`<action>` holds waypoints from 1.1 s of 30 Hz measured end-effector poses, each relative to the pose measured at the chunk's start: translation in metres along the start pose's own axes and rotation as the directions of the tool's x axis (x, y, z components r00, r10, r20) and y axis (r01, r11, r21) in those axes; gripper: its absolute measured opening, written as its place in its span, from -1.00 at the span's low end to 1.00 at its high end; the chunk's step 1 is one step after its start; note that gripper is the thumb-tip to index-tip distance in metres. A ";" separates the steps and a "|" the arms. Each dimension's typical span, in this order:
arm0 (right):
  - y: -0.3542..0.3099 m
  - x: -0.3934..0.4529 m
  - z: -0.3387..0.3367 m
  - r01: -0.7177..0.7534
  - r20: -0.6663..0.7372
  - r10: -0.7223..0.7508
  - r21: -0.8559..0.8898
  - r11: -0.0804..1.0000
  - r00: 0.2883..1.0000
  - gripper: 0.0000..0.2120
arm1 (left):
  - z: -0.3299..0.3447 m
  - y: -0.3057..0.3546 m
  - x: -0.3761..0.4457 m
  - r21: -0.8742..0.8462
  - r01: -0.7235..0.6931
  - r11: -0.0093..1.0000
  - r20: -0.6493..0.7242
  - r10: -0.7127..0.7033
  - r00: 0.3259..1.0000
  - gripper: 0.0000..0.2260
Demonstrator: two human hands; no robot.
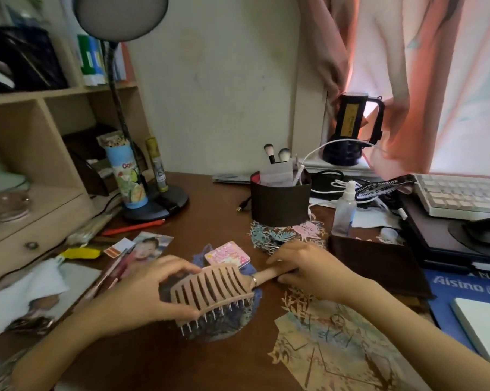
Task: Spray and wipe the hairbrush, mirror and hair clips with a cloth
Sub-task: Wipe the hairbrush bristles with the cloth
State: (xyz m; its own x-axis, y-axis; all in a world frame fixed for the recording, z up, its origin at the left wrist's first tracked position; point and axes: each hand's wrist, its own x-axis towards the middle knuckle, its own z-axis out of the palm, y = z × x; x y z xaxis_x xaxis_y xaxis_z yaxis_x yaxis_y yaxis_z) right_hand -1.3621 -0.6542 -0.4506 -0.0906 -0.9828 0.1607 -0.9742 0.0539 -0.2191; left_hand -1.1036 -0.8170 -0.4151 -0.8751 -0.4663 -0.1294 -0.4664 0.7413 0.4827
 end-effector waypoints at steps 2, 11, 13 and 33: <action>-0.001 0.004 0.008 0.004 0.016 -0.004 -0.004 1.000 1.000 -0.70 | 0.005 -0.005 -0.007 -0.046 0.011 0.999 0.008 -0.010 1.000 -0.36; -0.002 0.002 0.019 0.028 0.005 -0.029 0.072 0.997 1.000 -0.82 | 0.019 -0.023 -0.006 -0.211 0.007 0.977 -0.119 -0.033 0.992 -0.50; -0.003 -0.001 0.016 0.026 0.012 -0.028 0.134 0.991 1.000 -0.84 | 0.014 -0.023 -0.005 -0.334 0.002 0.942 -0.145 -0.053 0.988 -0.58; -0.009 -0.019 0.004 -0.028 -0.015 0.034 0.290 0.957 0.999 -0.85 | 0.027 -0.013 0.013 -0.530 0.077 0.845 -0.264 -0.250 0.932 -0.70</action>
State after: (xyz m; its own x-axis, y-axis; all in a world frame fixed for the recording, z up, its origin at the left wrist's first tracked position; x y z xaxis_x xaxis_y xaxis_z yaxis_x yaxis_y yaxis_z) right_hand -1.3512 -0.6372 -0.4560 -0.1266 -0.9778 0.1673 -0.8695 0.0282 -0.4931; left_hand -1.1124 -0.8195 -0.4464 -0.6645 -0.7471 -0.0129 -0.3926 0.3344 0.8568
